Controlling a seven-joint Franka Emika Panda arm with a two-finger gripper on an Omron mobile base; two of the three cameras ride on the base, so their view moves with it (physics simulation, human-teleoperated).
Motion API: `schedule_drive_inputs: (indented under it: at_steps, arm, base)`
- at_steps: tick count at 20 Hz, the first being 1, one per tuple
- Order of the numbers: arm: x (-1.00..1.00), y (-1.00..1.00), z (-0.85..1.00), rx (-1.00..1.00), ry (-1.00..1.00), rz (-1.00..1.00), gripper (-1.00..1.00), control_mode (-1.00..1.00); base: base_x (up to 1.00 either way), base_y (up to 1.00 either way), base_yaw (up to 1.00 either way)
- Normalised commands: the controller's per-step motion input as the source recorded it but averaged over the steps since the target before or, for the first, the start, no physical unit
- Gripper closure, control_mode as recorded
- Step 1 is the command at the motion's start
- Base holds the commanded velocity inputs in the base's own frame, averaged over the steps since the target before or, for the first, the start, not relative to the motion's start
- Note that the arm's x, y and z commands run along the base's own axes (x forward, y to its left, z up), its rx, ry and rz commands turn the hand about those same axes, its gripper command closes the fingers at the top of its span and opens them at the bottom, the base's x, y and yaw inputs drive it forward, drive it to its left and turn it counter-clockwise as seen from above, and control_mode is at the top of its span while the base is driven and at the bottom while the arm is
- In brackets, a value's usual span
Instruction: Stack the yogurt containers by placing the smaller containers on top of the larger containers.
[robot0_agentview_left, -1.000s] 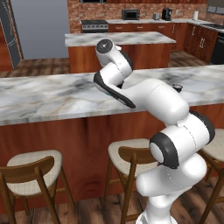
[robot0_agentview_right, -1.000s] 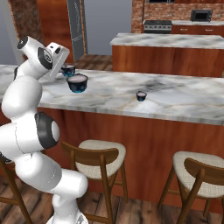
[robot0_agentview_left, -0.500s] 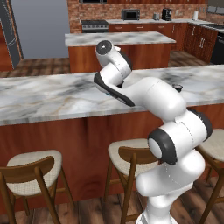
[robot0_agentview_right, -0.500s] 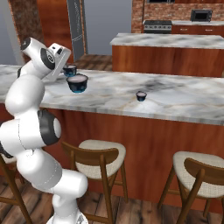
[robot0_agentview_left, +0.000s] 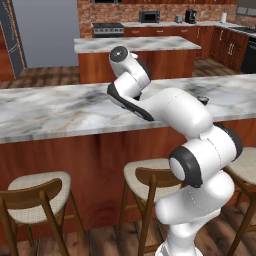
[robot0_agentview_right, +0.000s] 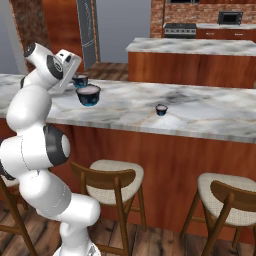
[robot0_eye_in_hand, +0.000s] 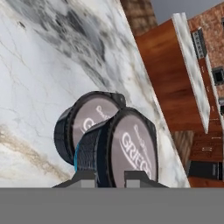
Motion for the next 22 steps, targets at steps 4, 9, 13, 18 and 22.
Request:
schedule_drive_inputs:
  at_steps: [4, 9, 13, 18, 22]
  arm:
    - [0.0, -0.08, -0.05, 0.0, 0.0, 0.0, 1.0, -1.0]
    - [0.0, -0.08, -0.08, 0.0, 0.0, 0.0, 1.0, -1.0]
    - [0.0, -0.02, -0.08, 0.0, 0.0, 0.0, 1.0, -1.0]
    - [0.0, 0.0, -0.1, -0.01, 0.0, 0.0, 1.0, -1.0]
    - [0.0, -0.02, -0.09, -0.01, 0.0, 0.0, 1.0, -1.0]
  base:
    - [0.0, 0.0, 0.0]
    - [0.0, 0.0, 0.0]
    - [0.0, 0.0, 0.0]
    - [0.0, 0.0, 0.0]
    - [0.0, 0.0, 0.0]
